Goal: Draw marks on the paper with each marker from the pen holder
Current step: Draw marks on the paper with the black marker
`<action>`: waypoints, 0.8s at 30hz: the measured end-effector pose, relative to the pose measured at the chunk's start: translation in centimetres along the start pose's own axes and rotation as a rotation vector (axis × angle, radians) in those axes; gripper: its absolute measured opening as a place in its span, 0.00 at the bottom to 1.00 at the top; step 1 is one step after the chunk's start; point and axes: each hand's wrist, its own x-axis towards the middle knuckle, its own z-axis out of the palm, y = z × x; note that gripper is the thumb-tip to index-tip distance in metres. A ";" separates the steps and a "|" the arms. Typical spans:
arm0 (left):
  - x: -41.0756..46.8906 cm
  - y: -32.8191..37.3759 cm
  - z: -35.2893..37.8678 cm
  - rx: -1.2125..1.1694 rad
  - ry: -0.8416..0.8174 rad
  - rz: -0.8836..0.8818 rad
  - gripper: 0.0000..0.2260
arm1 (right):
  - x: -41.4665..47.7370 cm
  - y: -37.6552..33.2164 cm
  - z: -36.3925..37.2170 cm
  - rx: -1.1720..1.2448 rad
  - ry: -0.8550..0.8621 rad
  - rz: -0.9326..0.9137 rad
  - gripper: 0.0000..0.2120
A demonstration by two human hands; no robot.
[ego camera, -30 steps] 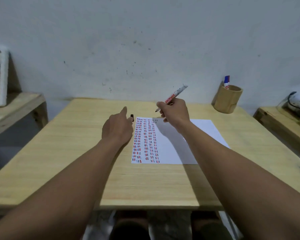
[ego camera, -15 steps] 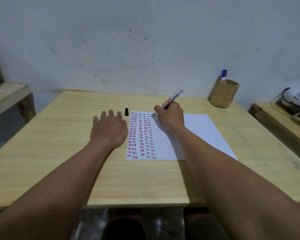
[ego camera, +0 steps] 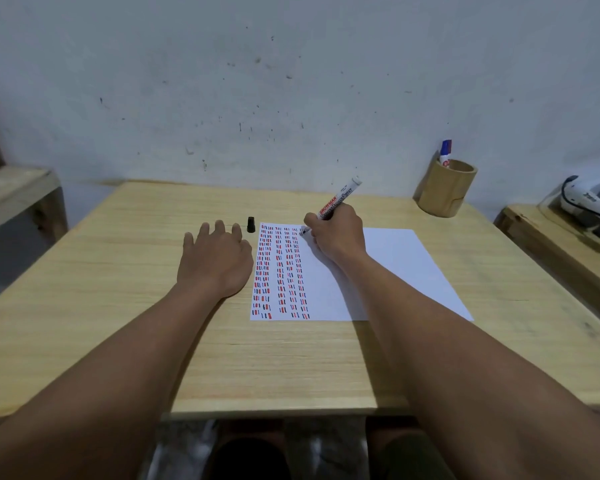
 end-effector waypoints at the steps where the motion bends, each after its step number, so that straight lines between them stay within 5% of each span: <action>1: 0.0 0.0 0.0 -0.004 0.002 0.000 0.25 | 0.0 0.0 0.0 0.001 -0.002 0.003 0.11; 7: -0.2 0.1 -0.3 -0.042 -0.009 -0.018 0.25 | 0.1 0.0 -0.1 0.042 0.000 0.036 0.12; 11: -0.3 0.7 -1.3 -0.211 0.122 -0.066 0.18 | 0.6 -0.1 -0.3 0.160 0.056 0.093 0.16; 16: 1.1 1.4 -2.7 -0.371 0.154 -0.008 0.25 | 1.3 -1.2 -1.3 0.211 0.087 0.089 0.11; 24: 2.9 2.3 -3.4 -0.437 0.265 -0.004 0.07 | 0.9 -2.7 -3.5 0.558 -0.051 0.172 0.08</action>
